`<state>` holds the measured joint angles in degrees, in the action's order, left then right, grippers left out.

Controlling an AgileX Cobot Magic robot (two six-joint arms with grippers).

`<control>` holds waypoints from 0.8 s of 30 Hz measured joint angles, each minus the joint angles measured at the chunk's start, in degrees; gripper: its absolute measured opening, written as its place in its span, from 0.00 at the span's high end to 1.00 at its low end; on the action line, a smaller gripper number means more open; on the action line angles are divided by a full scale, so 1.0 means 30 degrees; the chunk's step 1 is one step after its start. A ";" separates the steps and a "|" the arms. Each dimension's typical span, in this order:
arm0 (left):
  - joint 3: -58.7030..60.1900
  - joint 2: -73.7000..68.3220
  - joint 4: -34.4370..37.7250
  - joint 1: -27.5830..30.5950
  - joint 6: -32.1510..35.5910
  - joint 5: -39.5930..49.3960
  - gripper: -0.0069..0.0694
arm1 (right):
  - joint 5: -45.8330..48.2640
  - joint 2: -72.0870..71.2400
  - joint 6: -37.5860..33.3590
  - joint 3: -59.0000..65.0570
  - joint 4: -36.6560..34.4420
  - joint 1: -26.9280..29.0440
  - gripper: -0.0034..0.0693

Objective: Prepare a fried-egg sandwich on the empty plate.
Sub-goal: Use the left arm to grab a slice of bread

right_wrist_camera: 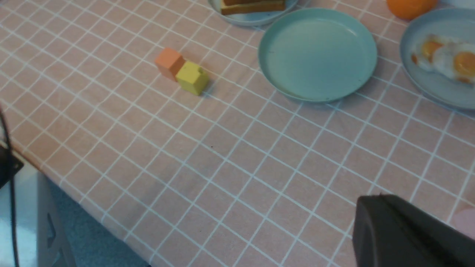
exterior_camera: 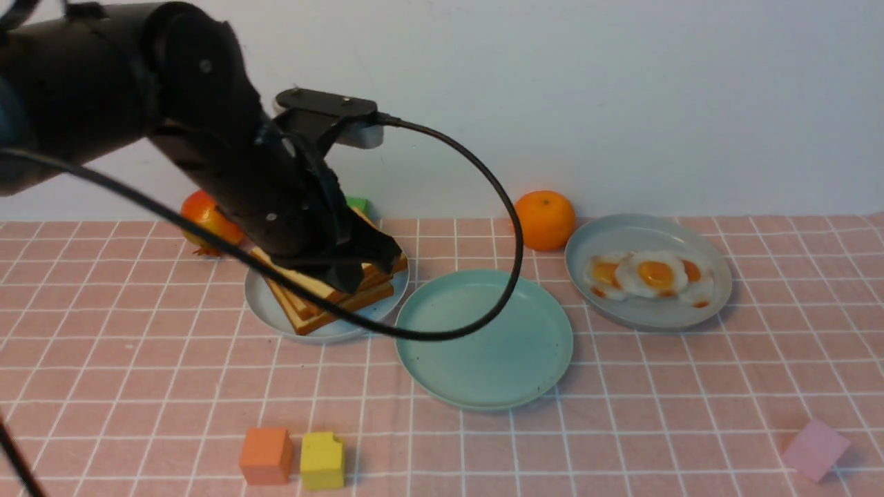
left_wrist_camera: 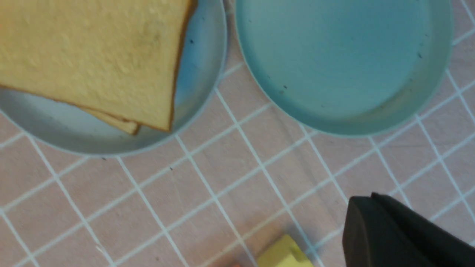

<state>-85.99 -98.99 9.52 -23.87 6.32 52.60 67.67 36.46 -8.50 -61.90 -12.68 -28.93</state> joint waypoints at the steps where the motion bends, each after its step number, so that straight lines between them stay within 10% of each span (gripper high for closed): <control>1: -0.0598 -0.0540 -0.0288 0.0000 0.0147 -0.0029 0.89 | 0.0002 0.0000 -0.0042 0.0000 0.0017 -0.0313 0.93; 13: -0.3329 -0.5661 -0.6311 0.0000 0.0340 -0.2741 0.43 | -0.0003 0.0000 -0.0079 0.0000 0.0183 -0.0739 0.92; 24: -0.3397 -0.6603 -0.5984 0.0000 -0.0461 -0.3915 0.39 | -0.0056 0.0000 -0.0079 0.0000 -0.0261 -0.0739 0.91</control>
<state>-96.18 -118.80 -8.43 -23.87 4.93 40.86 67.51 36.46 -8.74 -61.90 -13.46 -31.15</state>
